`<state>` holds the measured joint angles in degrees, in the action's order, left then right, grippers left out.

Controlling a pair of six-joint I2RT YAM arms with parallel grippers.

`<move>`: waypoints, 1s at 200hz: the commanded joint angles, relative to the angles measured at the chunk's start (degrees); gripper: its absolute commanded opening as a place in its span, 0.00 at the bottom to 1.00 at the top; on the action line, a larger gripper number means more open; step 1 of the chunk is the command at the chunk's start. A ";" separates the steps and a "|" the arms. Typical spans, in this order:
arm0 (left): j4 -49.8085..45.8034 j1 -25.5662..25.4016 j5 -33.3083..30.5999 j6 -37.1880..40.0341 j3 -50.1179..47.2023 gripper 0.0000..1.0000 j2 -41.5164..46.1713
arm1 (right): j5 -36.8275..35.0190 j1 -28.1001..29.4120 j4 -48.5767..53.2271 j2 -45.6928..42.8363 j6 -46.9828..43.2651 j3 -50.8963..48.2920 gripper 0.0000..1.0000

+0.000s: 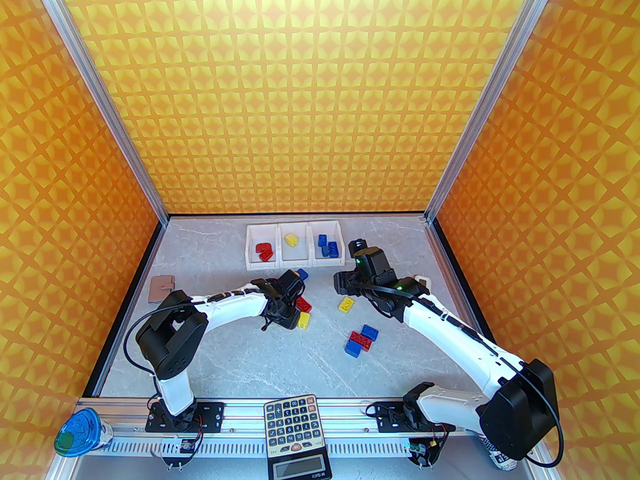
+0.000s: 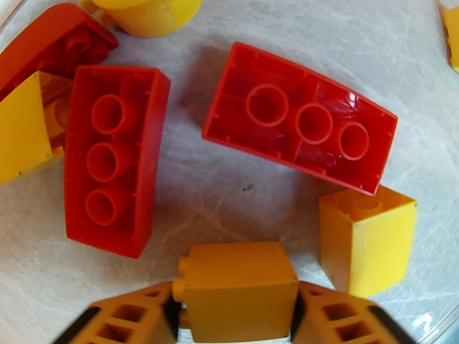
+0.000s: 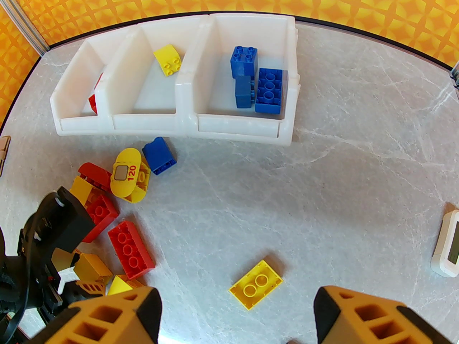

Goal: Sort the legos into containers by color

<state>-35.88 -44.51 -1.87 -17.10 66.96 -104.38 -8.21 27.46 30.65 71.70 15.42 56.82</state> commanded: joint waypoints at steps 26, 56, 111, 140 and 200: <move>-4.27 0.39 -3.01 -0.65 3.58 0.37 2.95 | -0.94 -0.46 0.28 -1.83 0.49 -0.89 0.75; -7.49 0.40 -5.82 -1.04 6.07 0.36 9.96 | -0.85 -0.61 0.07 -2.09 0.58 -1.42 0.75; -10.28 0.39 -12.92 -1.76 11.02 0.37 22.51 | -0.52 -0.70 -0.07 -2.36 0.49 -1.36 0.74; -10.36 0.39 -14.08 -1.18 12.35 0.36 25.31 | -0.15 -0.69 -0.41 -2.27 0.66 -1.46 0.74; -3.48 0.87 -15.61 -0.76 10.83 0.33 26.64 | 0.63 -0.73 -0.33 -2.75 1.02 -1.70 0.73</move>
<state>-43.62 -44.40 -15.40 -18.11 78.54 -78.41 -8.01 27.18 30.61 70.37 15.44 55.86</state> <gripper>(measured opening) 0.431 0.737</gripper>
